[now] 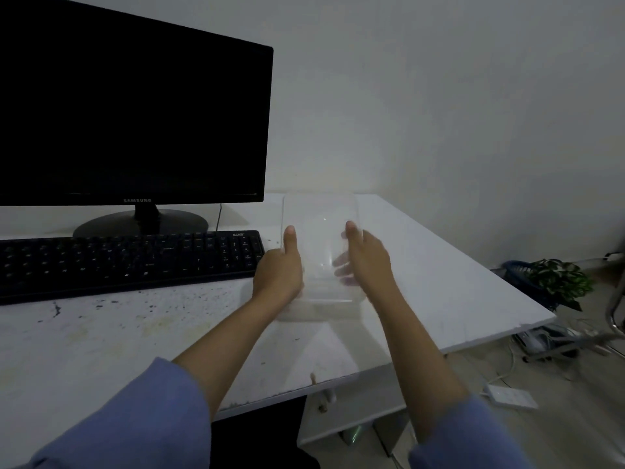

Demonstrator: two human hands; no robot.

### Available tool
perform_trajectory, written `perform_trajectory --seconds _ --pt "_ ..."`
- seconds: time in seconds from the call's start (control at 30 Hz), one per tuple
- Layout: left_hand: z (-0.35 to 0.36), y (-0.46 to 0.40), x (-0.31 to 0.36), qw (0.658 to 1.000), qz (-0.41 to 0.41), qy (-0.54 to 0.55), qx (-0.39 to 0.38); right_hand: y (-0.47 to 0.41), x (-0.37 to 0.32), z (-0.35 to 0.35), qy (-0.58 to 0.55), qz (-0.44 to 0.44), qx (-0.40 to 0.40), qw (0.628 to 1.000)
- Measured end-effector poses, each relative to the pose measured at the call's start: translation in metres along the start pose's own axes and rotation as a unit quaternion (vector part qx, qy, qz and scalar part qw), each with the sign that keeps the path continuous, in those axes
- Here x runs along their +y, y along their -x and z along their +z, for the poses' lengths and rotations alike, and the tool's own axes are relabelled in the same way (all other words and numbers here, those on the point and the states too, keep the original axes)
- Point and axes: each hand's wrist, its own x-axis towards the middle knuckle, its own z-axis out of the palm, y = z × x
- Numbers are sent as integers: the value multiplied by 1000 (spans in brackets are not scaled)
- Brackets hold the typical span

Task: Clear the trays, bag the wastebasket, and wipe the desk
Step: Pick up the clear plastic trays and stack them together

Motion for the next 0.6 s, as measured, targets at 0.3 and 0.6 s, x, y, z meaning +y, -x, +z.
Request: perform_trajectory --seconds 0.3,0.6 --pt "6 -7 -6 996 9 -53 -70 21 31 0 78 -36 63 994" --pt "2 -37 25 1000 6 9 -25 36 28 -8 87 -63 37 994"
